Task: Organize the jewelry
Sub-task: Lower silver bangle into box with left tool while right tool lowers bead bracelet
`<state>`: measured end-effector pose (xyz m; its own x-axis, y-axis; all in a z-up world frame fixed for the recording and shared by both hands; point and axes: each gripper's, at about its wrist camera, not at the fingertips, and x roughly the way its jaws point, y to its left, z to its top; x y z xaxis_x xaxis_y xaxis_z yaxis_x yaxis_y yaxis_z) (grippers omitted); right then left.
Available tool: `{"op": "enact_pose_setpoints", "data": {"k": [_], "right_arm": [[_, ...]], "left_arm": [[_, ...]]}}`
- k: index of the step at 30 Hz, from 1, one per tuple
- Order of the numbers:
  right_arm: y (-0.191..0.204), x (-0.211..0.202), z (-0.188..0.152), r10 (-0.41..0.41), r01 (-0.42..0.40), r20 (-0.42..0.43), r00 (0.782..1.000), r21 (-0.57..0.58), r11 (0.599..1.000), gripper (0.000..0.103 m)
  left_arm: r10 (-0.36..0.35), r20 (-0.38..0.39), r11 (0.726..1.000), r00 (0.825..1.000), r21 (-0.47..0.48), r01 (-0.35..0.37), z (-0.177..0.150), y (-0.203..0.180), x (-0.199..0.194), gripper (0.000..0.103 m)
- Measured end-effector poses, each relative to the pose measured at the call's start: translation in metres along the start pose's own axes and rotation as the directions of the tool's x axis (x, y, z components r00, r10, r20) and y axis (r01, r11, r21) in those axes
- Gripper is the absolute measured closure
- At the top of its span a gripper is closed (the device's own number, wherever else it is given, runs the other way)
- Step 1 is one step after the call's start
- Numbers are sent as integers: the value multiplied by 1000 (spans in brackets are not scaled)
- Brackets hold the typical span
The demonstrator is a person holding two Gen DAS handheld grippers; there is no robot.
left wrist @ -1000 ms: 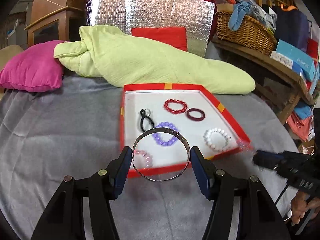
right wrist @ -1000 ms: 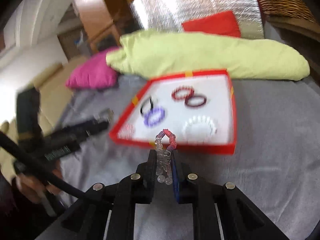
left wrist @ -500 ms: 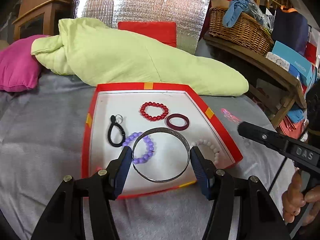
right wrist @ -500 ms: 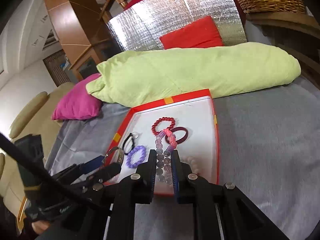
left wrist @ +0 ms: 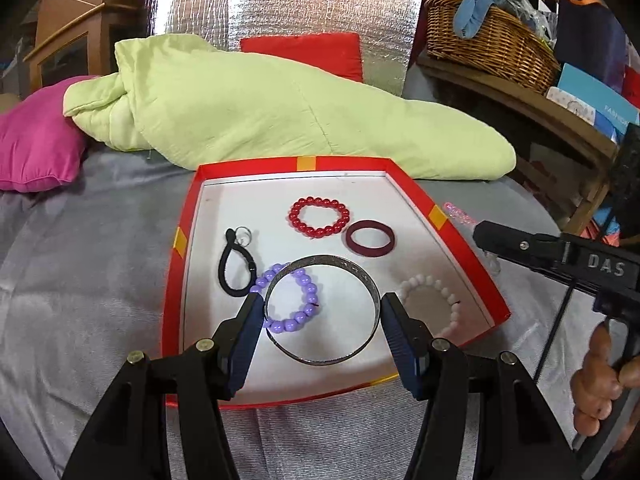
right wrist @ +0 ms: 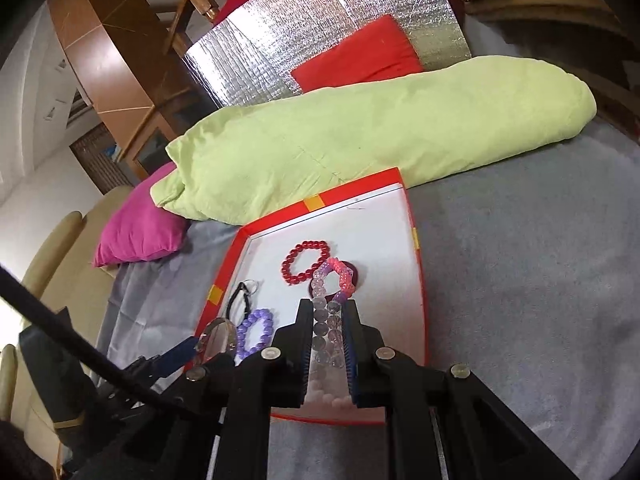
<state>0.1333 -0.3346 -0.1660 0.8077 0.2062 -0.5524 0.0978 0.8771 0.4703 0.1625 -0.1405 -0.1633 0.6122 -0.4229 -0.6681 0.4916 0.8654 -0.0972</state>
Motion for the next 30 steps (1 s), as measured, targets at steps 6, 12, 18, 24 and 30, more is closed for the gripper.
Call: {"op": "enact_pose_setpoints", "data": {"k": [6, 12, 18, 24, 30], "right_arm": [[12, -4, -4, 13, -12, 6, 1000, -26, 1000, 88], [19, -4, -8, 23, -23, -1, 1000, -33, 999, 88], [24, 1, -10, 23, -24, -11, 1000, -40, 999, 88], [22, 2, -10, 11, -12, -12, 1000, -46, 999, 88], [16, 2, -10, 11, -12, -15, 1000, -30, 999, 88]], "left_arm": [[27, -3, 1000, 1000, 15, -27, -3, -1, 0, 41], [42, -6, 999, 999, 23, -42, -5, -1, -1, 41], [46, -10, 999, 999, 25, -46, -6, -1, 0, 41], [46, -7, 999, 999, 28, -45, -5, -4, 1, 41], [51, -15, 998, 999, 29, -51, -5, -6, 5, 41]]}}
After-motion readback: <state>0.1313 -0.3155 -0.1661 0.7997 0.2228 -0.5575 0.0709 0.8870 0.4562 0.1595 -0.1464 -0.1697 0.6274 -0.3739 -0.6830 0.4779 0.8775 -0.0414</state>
